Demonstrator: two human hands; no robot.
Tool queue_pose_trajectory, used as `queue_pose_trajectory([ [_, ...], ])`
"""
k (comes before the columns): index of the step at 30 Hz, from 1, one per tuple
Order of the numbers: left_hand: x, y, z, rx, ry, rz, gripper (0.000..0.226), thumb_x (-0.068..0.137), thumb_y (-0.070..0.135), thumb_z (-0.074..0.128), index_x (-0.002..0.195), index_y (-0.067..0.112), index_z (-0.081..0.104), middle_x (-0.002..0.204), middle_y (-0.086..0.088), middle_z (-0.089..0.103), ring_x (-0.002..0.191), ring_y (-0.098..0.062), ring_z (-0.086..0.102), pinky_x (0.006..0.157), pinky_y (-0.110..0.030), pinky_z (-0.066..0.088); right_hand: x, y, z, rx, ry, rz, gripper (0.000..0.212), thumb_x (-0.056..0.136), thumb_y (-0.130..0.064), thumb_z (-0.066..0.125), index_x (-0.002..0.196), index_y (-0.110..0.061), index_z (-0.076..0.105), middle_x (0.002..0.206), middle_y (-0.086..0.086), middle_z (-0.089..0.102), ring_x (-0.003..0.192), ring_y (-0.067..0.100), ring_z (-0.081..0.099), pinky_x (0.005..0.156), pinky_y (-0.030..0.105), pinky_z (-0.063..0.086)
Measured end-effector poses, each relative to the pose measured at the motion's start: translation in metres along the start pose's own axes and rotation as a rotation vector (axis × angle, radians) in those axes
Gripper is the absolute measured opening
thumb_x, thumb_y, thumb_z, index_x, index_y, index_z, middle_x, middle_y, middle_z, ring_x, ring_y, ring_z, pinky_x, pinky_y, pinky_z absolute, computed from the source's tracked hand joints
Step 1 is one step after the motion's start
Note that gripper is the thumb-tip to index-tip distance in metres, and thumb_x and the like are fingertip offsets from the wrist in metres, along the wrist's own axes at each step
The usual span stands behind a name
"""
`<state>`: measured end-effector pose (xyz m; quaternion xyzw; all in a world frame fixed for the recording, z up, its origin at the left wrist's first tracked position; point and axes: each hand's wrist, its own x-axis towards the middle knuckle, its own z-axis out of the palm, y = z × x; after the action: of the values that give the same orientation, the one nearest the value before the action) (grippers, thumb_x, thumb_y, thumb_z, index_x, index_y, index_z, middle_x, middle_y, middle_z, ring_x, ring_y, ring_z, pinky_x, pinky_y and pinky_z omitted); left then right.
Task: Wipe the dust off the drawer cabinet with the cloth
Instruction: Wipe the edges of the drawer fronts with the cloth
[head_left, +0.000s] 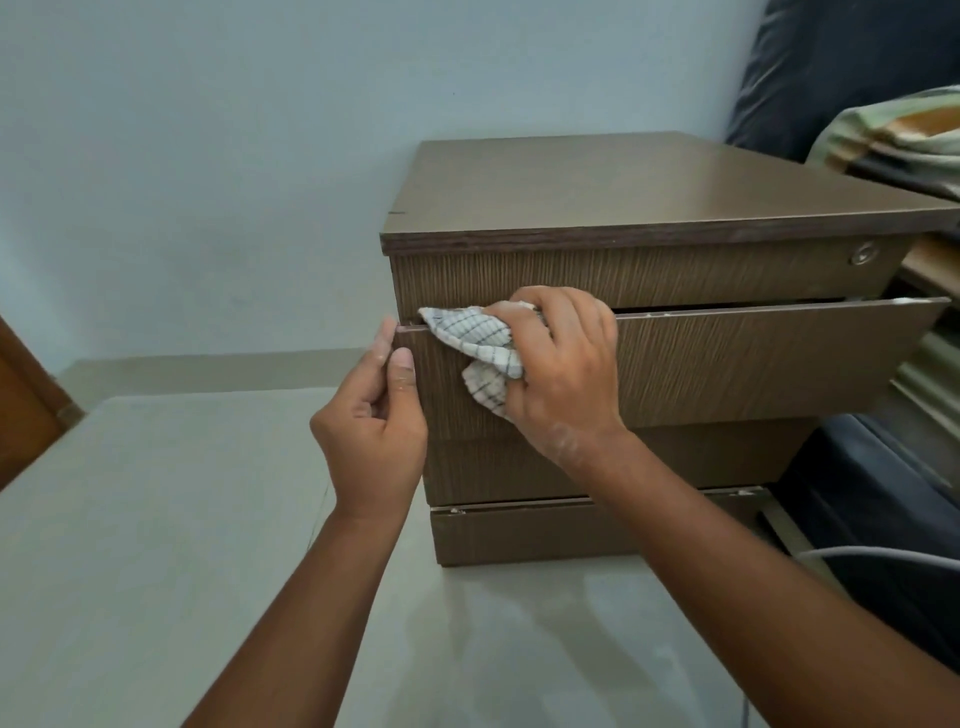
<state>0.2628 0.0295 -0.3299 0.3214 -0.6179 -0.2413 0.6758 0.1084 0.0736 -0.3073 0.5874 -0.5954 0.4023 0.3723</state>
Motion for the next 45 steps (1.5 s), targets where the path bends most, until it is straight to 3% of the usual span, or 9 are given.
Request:
queue_pose_trajectory([
  [3, -0.001, 0.003, 0.004, -0.018, 0.029, -0.001, 0.033, 0.099, 0.015, 0.061, 0.130, 0.004, 0.064, 0.126, 0.003, 0.067, 0.116, 0.002, 0.065, 0.098, -0.016, 0.050, -0.007, 0.027, -0.011, -0.030, 0.079, 0.022, 0.065, 0.104, -0.057, 0.028, 0.102, -0.012, 0.074, 0.105, 0.010, 0.070, 0.099, 0.030, 0.064, 0.089, 0.044, 0.041],
  [8, -0.003, 0.001, 0.010, -0.061, 0.065, -0.016, 0.035, 0.100, 0.021, 0.061, 0.129, 0.002, 0.065, 0.126, -0.005, 0.068, 0.115, -0.008, 0.068, 0.102, -0.021, 0.051, -0.021, 0.082, -0.031, -0.157, 0.125, 0.034, 0.042, 0.100, -0.044, 0.046, 0.103, -0.012, 0.073, 0.107, 0.010, 0.070, 0.103, 0.029, 0.063, 0.092, 0.044, 0.041],
  [17, 0.002, -0.009, 0.020, -0.079, -0.013, -0.114, 0.047, 0.103, 0.033, 0.053, 0.136, 0.001, 0.058, 0.129, -0.018, 0.067, 0.120, -0.023, 0.066, 0.105, -0.045, 0.051, -0.037, 0.175, -0.065, -0.190, 0.211, 0.083, 0.043, 0.104, -0.044, 0.037, 0.105, -0.015, 0.069, 0.109, 0.005, 0.067, 0.105, 0.025, 0.061, 0.097, 0.038, 0.039],
  [26, -0.003, -0.004, 0.028, 0.007, -0.105, -0.081, 0.044, 0.109, 0.024, 0.040, 0.142, -0.004, 0.048, 0.137, -0.022, 0.059, 0.106, 0.021, 0.056, 0.104, -0.010, 0.040, -0.048, 0.243, -0.098, -0.248, 0.256, 0.183, 0.024, 0.089, -0.018, 0.052, 0.103, -0.007, 0.068, 0.107, 0.013, 0.067, 0.102, 0.033, 0.062, 0.096, 0.041, 0.041],
  [28, -0.005, -0.006, 0.029, 0.016, -0.090, -0.087, 0.045, 0.109, 0.026, 0.041, 0.144, 0.000, 0.047, 0.140, -0.018, 0.059, 0.113, 0.015, 0.057, 0.108, -0.013, 0.039, -0.049, 0.252, -0.105, -0.252, 0.281, 0.218, 0.022, 0.087, -0.013, 0.055, 0.102, -0.003, 0.068, 0.106, 0.016, 0.067, 0.098, 0.035, 0.062, 0.092, 0.043, 0.044],
  [31, -0.009, -0.013, 0.029, -0.005, -0.089, -0.081, 0.046, 0.108, 0.024, 0.043, 0.146, 0.000, 0.045, 0.144, -0.016, 0.057, 0.133, -0.012, 0.055, 0.117, -0.029, 0.039, -0.049, 0.258, -0.112, -0.271, 0.326, 0.364, 0.022, 0.087, -0.007, 0.056, 0.103, 0.003, 0.067, 0.105, 0.023, 0.065, 0.095, 0.037, 0.061, 0.086, 0.043, 0.048],
  [36, -0.010, -0.032, 0.030, -0.065, -0.056, -0.032, 0.052, 0.104, 0.027, 0.047, 0.151, 0.005, 0.041, 0.152, -0.007, 0.050, 0.138, -0.003, 0.048, 0.115, -0.027, 0.040, -0.054, 0.233, -0.111, -0.072, 0.433, 0.899, 0.041, 0.080, 0.001, 0.043, 0.114, 0.014, 0.061, 0.115, 0.033, 0.058, 0.106, 0.044, 0.058, 0.096, 0.043, 0.044],
  [42, -0.003, -0.036, 0.024, -0.010, -0.005, 0.049, 0.045, 0.100, 0.017, 0.058, 0.142, 0.005, 0.052, 0.143, -0.014, 0.057, 0.132, -0.022, 0.058, 0.107, -0.021, 0.047, -0.032, 0.186, -0.100, 0.051, 0.736, 0.634, 0.047, 0.079, 0.015, 0.045, 0.123, 0.005, 0.059, 0.121, 0.020, 0.058, 0.118, 0.013, 0.056, 0.107, 0.023, 0.042],
  [45, 0.003, -0.031, 0.022, 0.018, -0.040, 0.075, 0.043, 0.098, 0.009, 0.062, 0.140, 0.002, 0.054, 0.142, -0.012, 0.057, 0.131, -0.017, 0.057, 0.105, -0.014, 0.046, -0.022, 0.165, -0.087, 0.114, 0.772, 0.614, 0.044, 0.085, 0.015, 0.044, 0.126, 0.003, 0.056, 0.123, 0.021, 0.057, 0.121, 0.021, 0.056, 0.110, 0.034, 0.044],
])
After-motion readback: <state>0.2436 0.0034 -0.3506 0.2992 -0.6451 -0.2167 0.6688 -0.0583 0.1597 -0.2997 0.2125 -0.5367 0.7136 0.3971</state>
